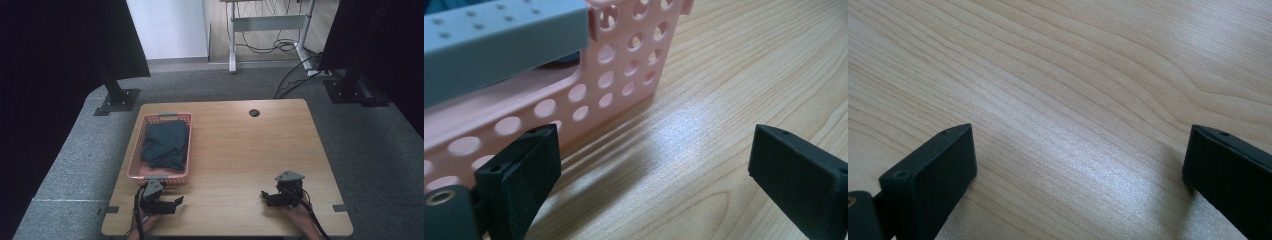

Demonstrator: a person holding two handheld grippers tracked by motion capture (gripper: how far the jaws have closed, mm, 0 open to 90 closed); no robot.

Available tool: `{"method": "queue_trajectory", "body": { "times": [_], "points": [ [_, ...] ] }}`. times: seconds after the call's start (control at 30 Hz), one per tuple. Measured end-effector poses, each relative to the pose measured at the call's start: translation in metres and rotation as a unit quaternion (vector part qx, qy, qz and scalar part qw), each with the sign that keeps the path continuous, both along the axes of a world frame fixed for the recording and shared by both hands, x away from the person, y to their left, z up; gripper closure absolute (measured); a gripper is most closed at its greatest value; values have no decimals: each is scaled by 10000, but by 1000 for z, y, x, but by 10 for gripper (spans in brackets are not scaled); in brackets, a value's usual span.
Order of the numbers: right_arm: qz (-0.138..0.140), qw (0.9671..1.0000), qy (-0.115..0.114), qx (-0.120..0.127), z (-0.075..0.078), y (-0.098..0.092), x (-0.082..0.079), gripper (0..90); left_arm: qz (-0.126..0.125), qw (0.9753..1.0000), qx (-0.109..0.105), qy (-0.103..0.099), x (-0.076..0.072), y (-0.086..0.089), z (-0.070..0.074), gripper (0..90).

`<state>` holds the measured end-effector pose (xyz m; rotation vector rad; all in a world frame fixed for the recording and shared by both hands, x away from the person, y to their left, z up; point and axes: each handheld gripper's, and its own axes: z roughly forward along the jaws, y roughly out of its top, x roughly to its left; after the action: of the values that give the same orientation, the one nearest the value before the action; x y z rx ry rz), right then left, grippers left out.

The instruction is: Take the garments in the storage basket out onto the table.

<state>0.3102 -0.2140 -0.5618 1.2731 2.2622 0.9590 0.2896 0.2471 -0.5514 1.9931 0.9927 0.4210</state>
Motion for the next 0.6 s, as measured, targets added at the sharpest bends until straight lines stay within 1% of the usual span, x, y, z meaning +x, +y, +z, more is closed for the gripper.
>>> {"method": "queue_trajectory", "body": {
  "times": [0.1, 0.2, 0.6],
  "points": [
    [-1, 10000, 6, -1, 0, 0, 1, 0, 26, 10000, -30, 42, 1, 3, -1, 60],
    [4, 10000, 13, -6, 0, 0, 2, 0, 28, 10000, -46, 34, 1, 4, -1, 57],
    [19, 10000, 14, -6, 0, 0, 1, 0, -11, 10000, 68, 44, 1, -1, -2, 57]
  ]
}}
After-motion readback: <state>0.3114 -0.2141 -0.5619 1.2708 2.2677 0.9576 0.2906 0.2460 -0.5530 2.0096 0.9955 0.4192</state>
